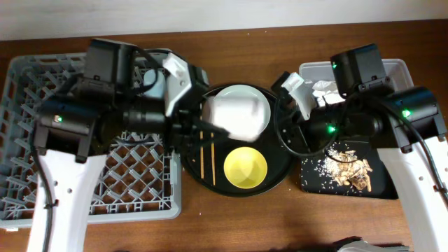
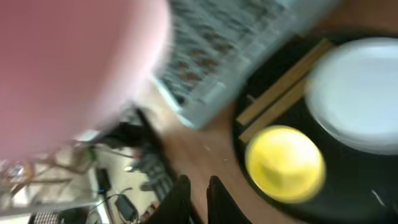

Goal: Sort waste into correct bins and load items into the dishwasher rack

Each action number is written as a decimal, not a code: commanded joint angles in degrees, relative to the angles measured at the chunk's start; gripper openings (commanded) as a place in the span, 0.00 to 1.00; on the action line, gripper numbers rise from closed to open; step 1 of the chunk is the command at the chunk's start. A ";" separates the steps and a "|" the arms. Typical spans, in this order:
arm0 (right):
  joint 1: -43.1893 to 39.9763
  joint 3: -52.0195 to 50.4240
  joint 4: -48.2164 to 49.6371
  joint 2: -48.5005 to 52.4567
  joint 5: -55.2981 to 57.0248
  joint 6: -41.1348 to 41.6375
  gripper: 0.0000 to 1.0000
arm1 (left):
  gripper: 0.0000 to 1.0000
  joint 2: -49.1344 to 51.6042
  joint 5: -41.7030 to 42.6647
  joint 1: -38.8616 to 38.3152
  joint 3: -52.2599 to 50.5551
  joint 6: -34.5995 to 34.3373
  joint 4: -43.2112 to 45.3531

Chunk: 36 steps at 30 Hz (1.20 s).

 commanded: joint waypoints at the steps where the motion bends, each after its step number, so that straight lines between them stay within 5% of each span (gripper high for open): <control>1: 0.46 -2.97 0.02 0.13 21.49 9.42 0.19 | 0.39 -0.85 -26.10 3.30 0.00 -13.00 0.17; 5: 0.46 -9.68 1.18 0.44 25.62 9.75 0.36 | 0.39 -0.55 -51.91 3.65 -1.62 -29.35 0.07; 6: 0.48 -11.87 2.03 0.48 25.59 9.77 0.51 | 0.39 -0.35 -52.35 3.65 -2.51 -30.49 0.33; 7: 0.46 -13.42 2.38 0.48 25.59 9.75 0.91 | 0.39 0.04 -52.37 3.65 -3.67 -31.17 0.81; 8: 0.46 -15.43 2.62 0.48 25.59 9.75 0.99 | 0.39 0.61 -53.51 3.65 -5.42 -32.44 1.88; 20: 0.46 -22.71 2.62 0.52 25.42 9.75 0.99 | 0.40 17.75 -68.04 3.76 -12.66 -38.18 9.64; 36: 0.46 -22.71 2.64 0.50 25.42 9.73 0.99 | 0.40 21.07 -64.96 7.23 -14.47 -39.50 11.15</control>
